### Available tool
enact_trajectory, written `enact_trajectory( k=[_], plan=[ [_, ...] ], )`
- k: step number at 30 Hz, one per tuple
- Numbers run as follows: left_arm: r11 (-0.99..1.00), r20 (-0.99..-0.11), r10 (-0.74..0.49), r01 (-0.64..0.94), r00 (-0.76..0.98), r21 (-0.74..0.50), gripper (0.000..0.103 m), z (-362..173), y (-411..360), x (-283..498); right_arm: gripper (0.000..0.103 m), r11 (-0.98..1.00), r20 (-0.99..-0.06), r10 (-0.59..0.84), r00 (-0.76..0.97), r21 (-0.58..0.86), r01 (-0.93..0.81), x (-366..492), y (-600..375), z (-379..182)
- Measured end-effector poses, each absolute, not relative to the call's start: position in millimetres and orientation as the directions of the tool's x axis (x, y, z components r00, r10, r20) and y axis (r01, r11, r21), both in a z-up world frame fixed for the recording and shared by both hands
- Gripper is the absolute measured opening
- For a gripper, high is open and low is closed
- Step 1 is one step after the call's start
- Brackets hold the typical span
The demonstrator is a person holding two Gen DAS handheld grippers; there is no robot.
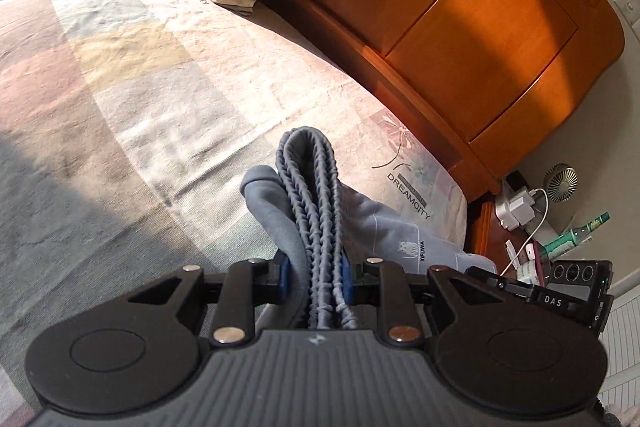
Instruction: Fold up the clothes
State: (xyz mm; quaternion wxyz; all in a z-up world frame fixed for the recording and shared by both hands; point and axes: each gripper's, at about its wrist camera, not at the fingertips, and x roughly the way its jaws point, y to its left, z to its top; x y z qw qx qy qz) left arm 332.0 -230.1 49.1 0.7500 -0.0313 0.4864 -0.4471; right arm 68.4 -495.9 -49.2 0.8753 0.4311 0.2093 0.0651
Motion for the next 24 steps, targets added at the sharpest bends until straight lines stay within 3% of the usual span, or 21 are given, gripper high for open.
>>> enact_trajectory(
  k=[15,24],
  plan=[
    [0.517,-0.751,-0.655,0.773,0.082,-0.367,0.022,53.8,-400.6,397.1,0.010,0.690,-0.308,0.098,0.946,0.706,0.159,59.1,-539.4,-47.3],
    [0.542,-0.801,-0.594,0.774,0.078,-0.327,0.022,10.4,-445.2,417.6,0.010,0.689,-0.351,0.080,0.933,0.695,0.203,60.5,-534.0,-68.6]
  ],
)
